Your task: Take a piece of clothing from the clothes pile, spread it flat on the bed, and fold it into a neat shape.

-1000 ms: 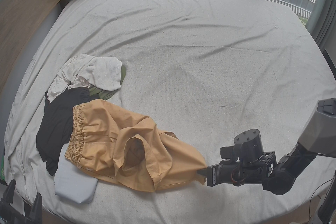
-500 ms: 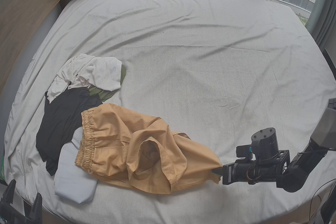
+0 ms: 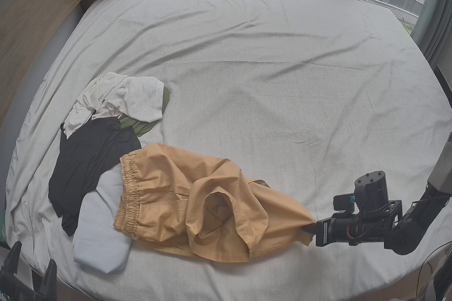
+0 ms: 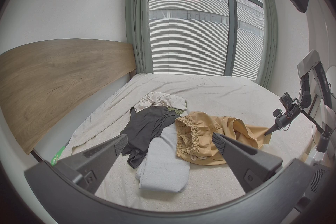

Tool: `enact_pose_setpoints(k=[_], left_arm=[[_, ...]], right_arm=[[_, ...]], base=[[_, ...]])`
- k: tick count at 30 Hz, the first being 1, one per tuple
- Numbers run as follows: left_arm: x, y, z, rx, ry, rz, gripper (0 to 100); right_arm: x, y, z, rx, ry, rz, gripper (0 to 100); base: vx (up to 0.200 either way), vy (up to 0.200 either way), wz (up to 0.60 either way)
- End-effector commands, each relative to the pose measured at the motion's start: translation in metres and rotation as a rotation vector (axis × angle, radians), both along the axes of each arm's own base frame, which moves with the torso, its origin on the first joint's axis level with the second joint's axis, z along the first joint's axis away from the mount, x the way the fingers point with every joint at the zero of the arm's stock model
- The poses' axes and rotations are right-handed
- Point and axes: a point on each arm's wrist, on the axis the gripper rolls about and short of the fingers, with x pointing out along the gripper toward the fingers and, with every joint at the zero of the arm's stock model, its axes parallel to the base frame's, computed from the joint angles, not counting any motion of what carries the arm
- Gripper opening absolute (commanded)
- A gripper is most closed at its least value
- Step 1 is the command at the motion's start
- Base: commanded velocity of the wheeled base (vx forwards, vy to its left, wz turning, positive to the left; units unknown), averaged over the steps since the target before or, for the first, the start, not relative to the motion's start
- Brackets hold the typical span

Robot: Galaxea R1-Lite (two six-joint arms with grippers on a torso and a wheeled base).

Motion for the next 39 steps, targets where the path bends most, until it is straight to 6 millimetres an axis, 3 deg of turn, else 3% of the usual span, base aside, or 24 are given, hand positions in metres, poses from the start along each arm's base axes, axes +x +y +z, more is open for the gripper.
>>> enact_pose_setpoints(k=[1, 25, 39], left_arm=[[0.0, 0.0, -0.005, 0.0, 0.004, 0.0, 100], [0.0, 0.0, -0.005, 0.0, 0.004, 0.0, 100], [0.0, 0.0, -0.005, 0.0, 0.002, 0.0, 100]], right_arm=[[-0.001, -0.011, 0.003, -0.003, -0.008, -0.028, 0], [-0.011, -0.061, -0.003, -0.041, 0.032, -0.134, 0], [-0.014, -0.075, -0.004, -0.041, 0.045, -0.18, 0]], base=[[0.0, 0.0, 0.0], [0.0, 0.0, 0.0], [0.0, 0.0, 0.0]])
